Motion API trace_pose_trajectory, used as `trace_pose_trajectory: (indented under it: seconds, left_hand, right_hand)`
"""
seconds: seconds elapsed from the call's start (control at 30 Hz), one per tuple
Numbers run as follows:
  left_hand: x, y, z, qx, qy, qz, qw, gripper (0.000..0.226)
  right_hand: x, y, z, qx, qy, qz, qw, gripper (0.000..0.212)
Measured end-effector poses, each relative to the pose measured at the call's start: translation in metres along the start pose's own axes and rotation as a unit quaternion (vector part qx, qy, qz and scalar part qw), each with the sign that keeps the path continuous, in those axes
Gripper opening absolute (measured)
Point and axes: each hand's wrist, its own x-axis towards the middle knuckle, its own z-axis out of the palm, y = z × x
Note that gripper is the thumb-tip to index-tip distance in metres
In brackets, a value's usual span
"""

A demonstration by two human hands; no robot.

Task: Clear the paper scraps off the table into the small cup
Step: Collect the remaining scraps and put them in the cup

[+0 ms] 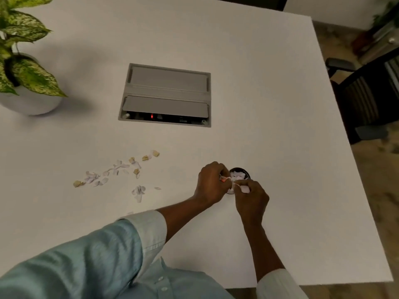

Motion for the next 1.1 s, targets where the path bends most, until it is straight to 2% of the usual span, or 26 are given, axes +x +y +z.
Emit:
trace_pose_trajectory:
  seconds: [0.13, 0.27, 0.4, 0.47, 0.63, 0.7, 0.77, 0.83, 0.97, 1.03, 1.1]
  left_hand:
    - [0.010, 0.006, 0.018, 0.044, -0.046, 0.019, 0.998, 0.009]
    - [0.015, 0.010, 0.028, 0.069, -0.081, 0.041, 0.993, 0.006]
    - [0.014, 0.013, 0.028, 0.078, -0.107, 0.069, 0.989, 0.019]
    - [0.013, 0.012, 0.024, 0.077, -0.106, 0.079, 0.988, 0.023]
    - [-0.001, -0.005, 0.008, 0.095, -0.034, 0.058, 0.993, 0.019]
    - [-0.011, -0.024, -0.004, 0.145, -0.028, 0.065, 0.987, 0.019]
    - [-0.024, -0.051, -0.017, 0.217, -0.055, 0.067, 0.972, 0.022]
    - [-0.037, -0.079, -0.031, 0.288, -0.104, 0.062, 0.950, 0.039]
    - [-0.066, -0.119, -0.049, 0.401, -0.246, 0.057, 0.881, 0.097]
    - [-0.077, -0.129, -0.051, 0.428, -0.276, 0.058, 0.859, 0.106]
    - [-0.084, -0.135, -0.049, 0.439, -0.281, 0.056, 0.852, 0.111]
  right_hand:
    - [0.011, 0.007, -0.007, -0.007, -0.013, 0.016, 1.000, 0.015]
    - [0.018, 0.011, -0.012, -0.003, -0.025, -0.021, 0.999, 0.021]
    - [0.018, 0.012, -0.015, -0.030, -0.044, -0.043, 0.998, 0.035]
    - [0.016, 0.011, -0.018, -0.035, -0.032, -0.047, 0.998, 0.039]
    - [0.002, 0.018, -0.016, -0.067, -0.028, -0.076, 0.994, 0.037]
    - [-0.006, 0.021, -0.011, -0.120, -0.050, -0.106, 0.986, 0.040]
    - [-0.013, 0.025, -0.004, -0.179, -0.078, -0.140, 0.971, 0.050]
    - [-0.018, 0.028, 0.001, -0.224, -0.106, -0.161, 0.955, 0.055]
    - [-0.021, 0.034, 0.010, -0.284, -0.157, -0.160, 0.932, 0.063]
    - [-0.019, 0.036, 0.013, -0.301, -0.173, -0.157, 0.925, 0.068]
    - [-0.017, 0.036, 0.015, -0.314, -0.190, -0.152, 0.918, 0.071]
